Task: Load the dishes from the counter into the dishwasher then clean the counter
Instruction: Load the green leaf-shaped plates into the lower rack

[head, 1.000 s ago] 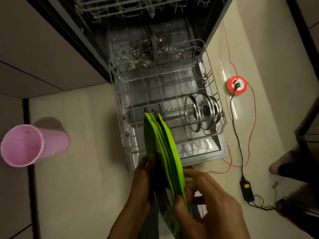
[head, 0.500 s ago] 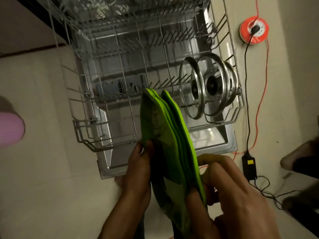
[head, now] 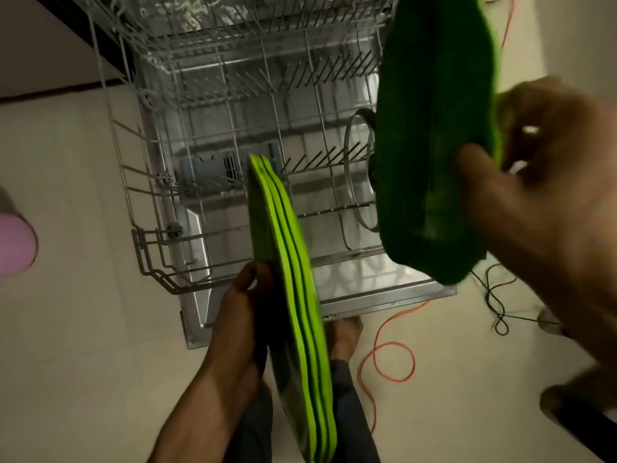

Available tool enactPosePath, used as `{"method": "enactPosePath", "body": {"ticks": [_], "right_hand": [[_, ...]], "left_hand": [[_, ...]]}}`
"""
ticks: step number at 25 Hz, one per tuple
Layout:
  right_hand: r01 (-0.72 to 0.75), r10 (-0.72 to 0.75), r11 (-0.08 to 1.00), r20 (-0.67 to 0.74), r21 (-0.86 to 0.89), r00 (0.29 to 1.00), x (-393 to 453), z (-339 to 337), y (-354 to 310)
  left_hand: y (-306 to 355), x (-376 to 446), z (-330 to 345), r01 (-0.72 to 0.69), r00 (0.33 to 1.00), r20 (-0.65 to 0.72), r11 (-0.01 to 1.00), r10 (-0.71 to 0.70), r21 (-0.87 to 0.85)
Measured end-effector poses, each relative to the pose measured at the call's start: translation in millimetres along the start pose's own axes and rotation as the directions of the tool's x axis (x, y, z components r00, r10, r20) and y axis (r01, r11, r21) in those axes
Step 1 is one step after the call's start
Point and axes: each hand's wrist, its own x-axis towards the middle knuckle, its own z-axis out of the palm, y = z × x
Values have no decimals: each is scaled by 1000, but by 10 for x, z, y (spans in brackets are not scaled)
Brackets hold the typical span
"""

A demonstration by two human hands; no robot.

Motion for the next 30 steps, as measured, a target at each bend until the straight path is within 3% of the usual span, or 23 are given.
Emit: {"method": "enactPosePath", "body": {"ticks": [3,16,23,30], "right_hand": [[101,-101,995,30,-24,994,321,293,-43],[128,-103,983,173,-135,979,433,888,300],[111,-81,977,166,-181,983,459,1071,362],[84,-71,901,47,-426,996,475,1225,406]], "left_hand": [[-47,-22,-48,31,1000,0,998,-31,-63],[-168,-64,-194,73,997,5,992,-73,-102],[-176,-31,-199,47,999,19,994,-46,-103],[-204,-6,-211,56,998,19,990,-54,-126]]}}
